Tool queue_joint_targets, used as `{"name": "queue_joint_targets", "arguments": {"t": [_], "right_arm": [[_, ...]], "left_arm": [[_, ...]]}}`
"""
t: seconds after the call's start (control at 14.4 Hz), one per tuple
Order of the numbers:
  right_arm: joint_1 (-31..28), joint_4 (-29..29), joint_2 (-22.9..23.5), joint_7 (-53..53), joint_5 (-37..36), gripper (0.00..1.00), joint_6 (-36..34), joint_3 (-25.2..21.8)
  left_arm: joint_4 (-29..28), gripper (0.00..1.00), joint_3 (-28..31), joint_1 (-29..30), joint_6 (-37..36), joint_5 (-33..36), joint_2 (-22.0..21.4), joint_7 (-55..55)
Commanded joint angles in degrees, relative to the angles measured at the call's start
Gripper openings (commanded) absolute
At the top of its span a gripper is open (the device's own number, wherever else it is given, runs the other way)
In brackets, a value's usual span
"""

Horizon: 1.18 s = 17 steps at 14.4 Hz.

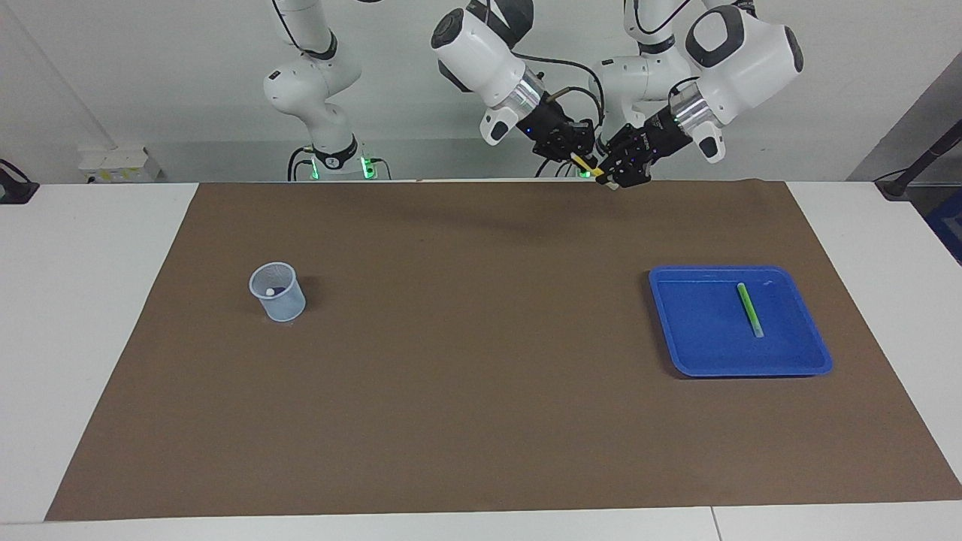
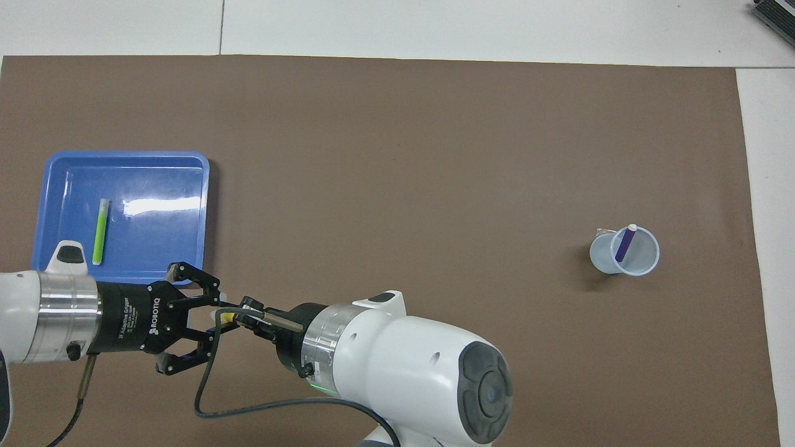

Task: Transfer and insert pens with both arms
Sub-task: 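Grasp the yellow pen tip with the right gripper, then open the left gripper and pull the yellow pen away with the right gripper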

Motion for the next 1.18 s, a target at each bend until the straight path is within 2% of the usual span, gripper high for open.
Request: {"name": "queue_joint_targets", "arguments": {"t": [0.0,0.07,0.14,0.35,0.56,0.76,0.97,1.11], "right_arm": [[-0.75,-0.18,-0.04,-1.54,1.08,0.0,0.81,-0.01],[-1.01,-0.18,-0.04,-1.54,1.08,0.0,0.89,-0.01],[-1.1,-0.18,-0.04,-1.54,1.08,0.0,0.81,-0.09],[-2.5,-0.18,-0.12,-6.09,0.82,0.0,-2.42,-0.09],[-7.41,0.17,-1.17,-15.13,0.21,0.0,-11.82,-0.36],[-15.14,0.78,-2.76,-24.28,-2.33,0.0,-22.71,-0.45],[-21.47,0.96,-5.39,-32.89,-7.51,0.0,-33.44,-0.45],[-25.16,0.96,-7.14,-40.96,-13.47,0.0,-40.9,-0.53]], "left_arm": [[-2.06,0.24,0.28,-1.58,0.23,-0.97,-2.2,-0.52],[-2.06,0.63,0.19,-1.66,0.67,-0.97,-2.29,-0.52],[-2.06,0.82,-0.33,-1.58,0.84,-0.97,-2.46,-0.52],[-2.06,0.84,-0.25,-0.88,0.93,-0.88,-2.99,-0.09],[-2.06,0.84,0.01,-0.52,0.06,-0.54,-2.99,5.09],[-2.06,0.83,0.01,1.67,-0.82,0.43,-2.99,10.71],[-1.97,0.83,0.01,4.13,-1.7,7.18,-2.99,20.1],[-1.45,0.81,0.01,6.32,-3.71,12.1,-2.82,28.7]]}}
